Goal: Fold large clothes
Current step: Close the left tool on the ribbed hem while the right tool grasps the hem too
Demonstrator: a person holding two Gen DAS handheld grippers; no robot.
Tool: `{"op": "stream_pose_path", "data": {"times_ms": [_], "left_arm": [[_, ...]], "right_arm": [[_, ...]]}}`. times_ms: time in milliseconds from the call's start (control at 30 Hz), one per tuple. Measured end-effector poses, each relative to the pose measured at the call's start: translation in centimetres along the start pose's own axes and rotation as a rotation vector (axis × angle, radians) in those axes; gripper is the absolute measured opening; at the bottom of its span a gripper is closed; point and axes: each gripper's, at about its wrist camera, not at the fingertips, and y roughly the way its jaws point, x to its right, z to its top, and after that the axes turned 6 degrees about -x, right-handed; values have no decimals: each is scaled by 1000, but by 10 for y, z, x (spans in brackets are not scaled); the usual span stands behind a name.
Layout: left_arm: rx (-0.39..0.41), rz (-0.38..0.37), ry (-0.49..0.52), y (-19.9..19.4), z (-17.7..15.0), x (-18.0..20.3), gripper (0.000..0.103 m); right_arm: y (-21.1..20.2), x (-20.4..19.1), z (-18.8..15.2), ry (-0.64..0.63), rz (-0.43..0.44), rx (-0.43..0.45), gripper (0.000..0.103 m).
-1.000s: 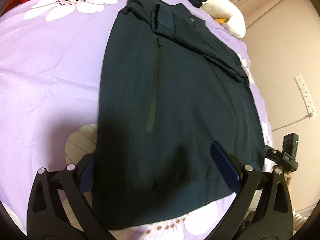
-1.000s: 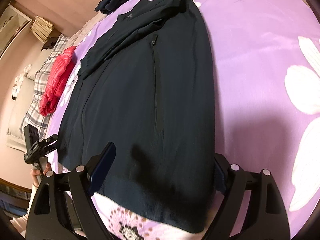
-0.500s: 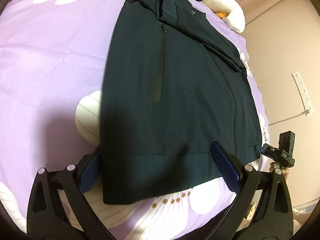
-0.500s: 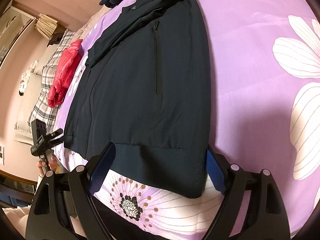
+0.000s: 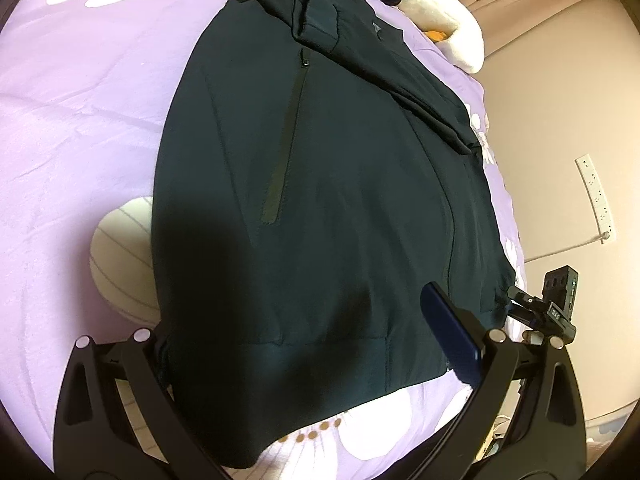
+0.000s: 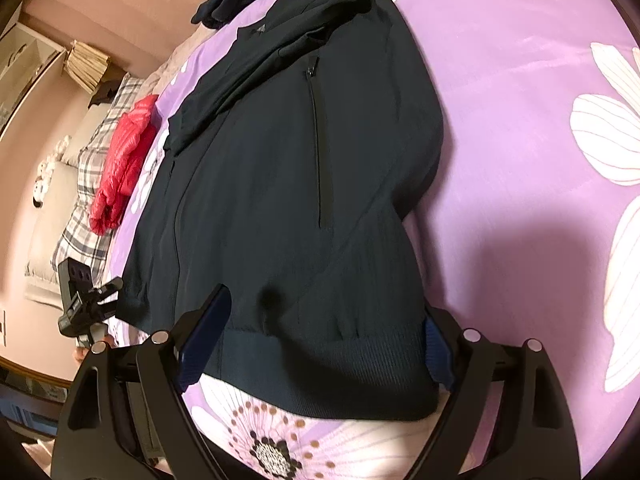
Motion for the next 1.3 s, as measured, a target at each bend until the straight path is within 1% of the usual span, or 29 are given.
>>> {"op": "stream_pose_path", "data": {"times_ms": [100, 167, 233, 433, 500, 533, 600, 633, 667, 733, 767, 800, 933, 1167, 1300], "left_arm": [[7, -7, -11, -3, -2, -3, 98], [13, 2, -17, -6, -5, -5, 91], [17, 11, -20, -9, -8, -8, 85], [34, 25, -45, -9, -5, -12, 69], [38, 44, -46, -8, -4, -11, 63], [39, 52, -47, -8, -3, -10, 57], [37, 73, -49, -7, -1, -10, 51], [35, 86, -52, -7, -1, -11, 46], [34, 102, -54, -8, -1, -11, 41], [34, 122, -55, -8, -1, -11, 35], [36, 129, -57, -8, -1, -11, 32], [37, 137, -61, -8, -1, -11, 31], [39, 169, -77, -8, 0, -11, 22], [66, 207, -57, -11, 1, 2, 17], [80, 256, -23, -14, 3, 15, 15]], "right_arm": [[2, -1, 2, -1, 4, 10, 87], [1, -3, 1, -13, -4, 13, 86], [1, -4, -2, -38, -26, 14, 82], [-3, 4, -4, -19, -29, 28, 66], [-3, 3, -4, -18, -47, 37, 58], [-3, 3, -3, -21, -62, 41, 55], [-2, 0, -4, -25, -74, 44, 50], [-1, -2, -4, -31, -82, 46, 46], [-1, -4, -4, -38, -94, 46, 45], [1, -7, -4, -52, -113, 51, 39], [1, -9, -5, -61, -120, 56, 38], [0, -11, -5, -65, -125, 61, 37], [-3, -18, -4, -78, -129, 89, 31], [-10, -30, -1, -100, -103, 128, 28], [-13, -36, 0, -106, -86, 144, 27]]}}
